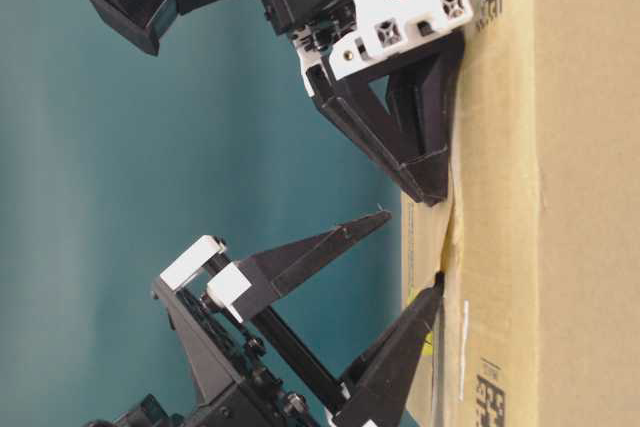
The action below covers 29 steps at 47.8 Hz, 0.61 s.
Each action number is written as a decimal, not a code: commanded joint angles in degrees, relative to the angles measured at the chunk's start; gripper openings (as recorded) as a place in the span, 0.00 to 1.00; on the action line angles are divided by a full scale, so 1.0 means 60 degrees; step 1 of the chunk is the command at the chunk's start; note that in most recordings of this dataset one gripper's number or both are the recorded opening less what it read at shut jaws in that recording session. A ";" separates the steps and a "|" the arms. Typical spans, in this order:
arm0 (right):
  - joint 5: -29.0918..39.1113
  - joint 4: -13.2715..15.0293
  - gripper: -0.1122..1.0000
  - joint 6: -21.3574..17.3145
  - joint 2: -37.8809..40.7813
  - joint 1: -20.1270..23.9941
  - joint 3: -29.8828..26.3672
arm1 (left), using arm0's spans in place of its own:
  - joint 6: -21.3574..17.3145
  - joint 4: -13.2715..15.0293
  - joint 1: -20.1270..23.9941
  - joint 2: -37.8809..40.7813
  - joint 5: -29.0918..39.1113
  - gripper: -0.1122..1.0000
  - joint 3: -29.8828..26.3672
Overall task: Apply tape along the seams of the closed cardboard box to seal it securely.
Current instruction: 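Hold the tape down with the right gripper and release the left gripper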
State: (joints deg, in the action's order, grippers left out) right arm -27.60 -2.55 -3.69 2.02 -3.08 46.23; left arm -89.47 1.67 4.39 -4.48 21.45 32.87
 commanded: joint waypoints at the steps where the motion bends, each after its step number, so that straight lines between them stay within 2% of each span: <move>1: -0.0015 0.0015 0.42 0.0015 -0.0161 0.0044 -0.0044 | 0.0015 -0.0029 0.0088 -0.0176 0.0205 0.65 -0.0029; 29: -0.0015 0.0015 0.42 0.0000 -0.0161 0.0059 -0.0044 | 0.0015 -0.0044 0.0088 -0.0278 0.0366 0.65 0.0044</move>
State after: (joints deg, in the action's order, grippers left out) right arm -27.51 -2.55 -3.69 2.02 -2.90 46.23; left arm -89.56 1.58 4.48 -5.27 23.03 33.22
